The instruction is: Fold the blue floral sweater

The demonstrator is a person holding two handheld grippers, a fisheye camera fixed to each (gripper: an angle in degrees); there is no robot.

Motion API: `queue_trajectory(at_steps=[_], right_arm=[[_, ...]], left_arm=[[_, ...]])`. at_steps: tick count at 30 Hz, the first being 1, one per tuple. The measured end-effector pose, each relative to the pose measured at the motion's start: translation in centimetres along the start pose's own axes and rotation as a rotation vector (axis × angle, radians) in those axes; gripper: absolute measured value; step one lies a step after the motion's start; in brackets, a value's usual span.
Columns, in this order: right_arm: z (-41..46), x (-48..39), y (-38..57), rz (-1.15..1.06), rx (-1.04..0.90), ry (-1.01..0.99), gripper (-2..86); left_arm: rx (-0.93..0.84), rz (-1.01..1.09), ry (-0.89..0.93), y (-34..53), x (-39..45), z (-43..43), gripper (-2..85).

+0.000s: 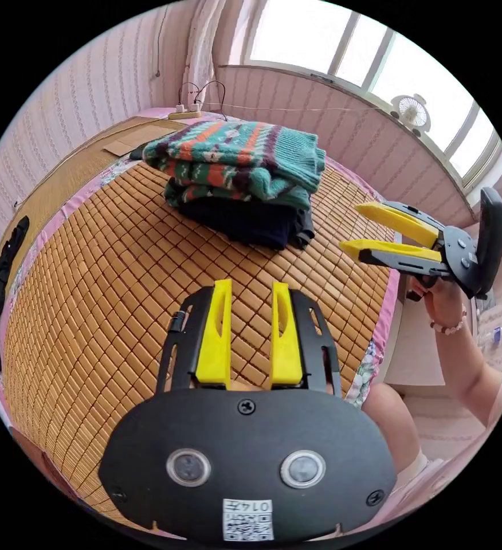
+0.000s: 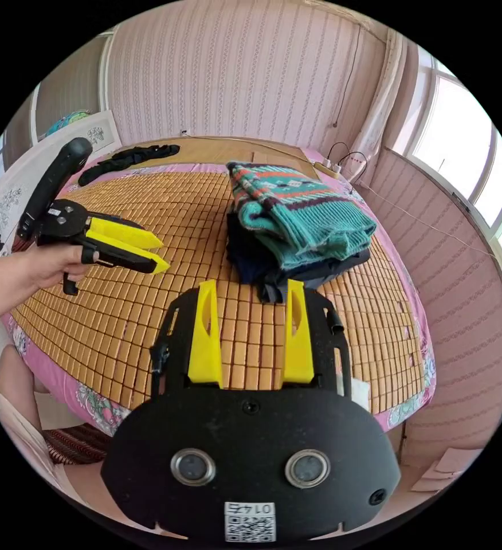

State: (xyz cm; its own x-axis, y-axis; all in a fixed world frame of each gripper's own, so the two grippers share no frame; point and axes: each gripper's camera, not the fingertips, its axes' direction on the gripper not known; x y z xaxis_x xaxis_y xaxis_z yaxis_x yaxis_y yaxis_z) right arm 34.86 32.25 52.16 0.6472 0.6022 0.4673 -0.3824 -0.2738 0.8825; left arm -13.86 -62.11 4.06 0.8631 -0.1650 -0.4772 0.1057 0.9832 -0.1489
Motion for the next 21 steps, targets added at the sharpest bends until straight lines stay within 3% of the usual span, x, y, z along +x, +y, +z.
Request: queue_trajectory(at_steps=[4,9,16,21], right_arm=[[2.4,1.8,-3.6,-0.037,0.011,0.112,16.4],[6.6,5.1,-4.7,0.023,-0.070,0.127,12.3],[8.0,7.7,-3.8,0.002,-0.108,0.040,4.9],[2.9,8.9,-3.4,0.031,0.050,-0.183,3.9]], left_arm=[[0.099,-0.028,0.021,-2.1,-2.0,-0.2,9.0],[0.222,-0.012,-0.036,-3.9,-0.7,1.2,15.3],[0.108,-0.033,-0.085,-4.5,1.9,5.5,13.2],[0.140,-0.072,-0.076,-0.8,1.3,3.0,5.6]])
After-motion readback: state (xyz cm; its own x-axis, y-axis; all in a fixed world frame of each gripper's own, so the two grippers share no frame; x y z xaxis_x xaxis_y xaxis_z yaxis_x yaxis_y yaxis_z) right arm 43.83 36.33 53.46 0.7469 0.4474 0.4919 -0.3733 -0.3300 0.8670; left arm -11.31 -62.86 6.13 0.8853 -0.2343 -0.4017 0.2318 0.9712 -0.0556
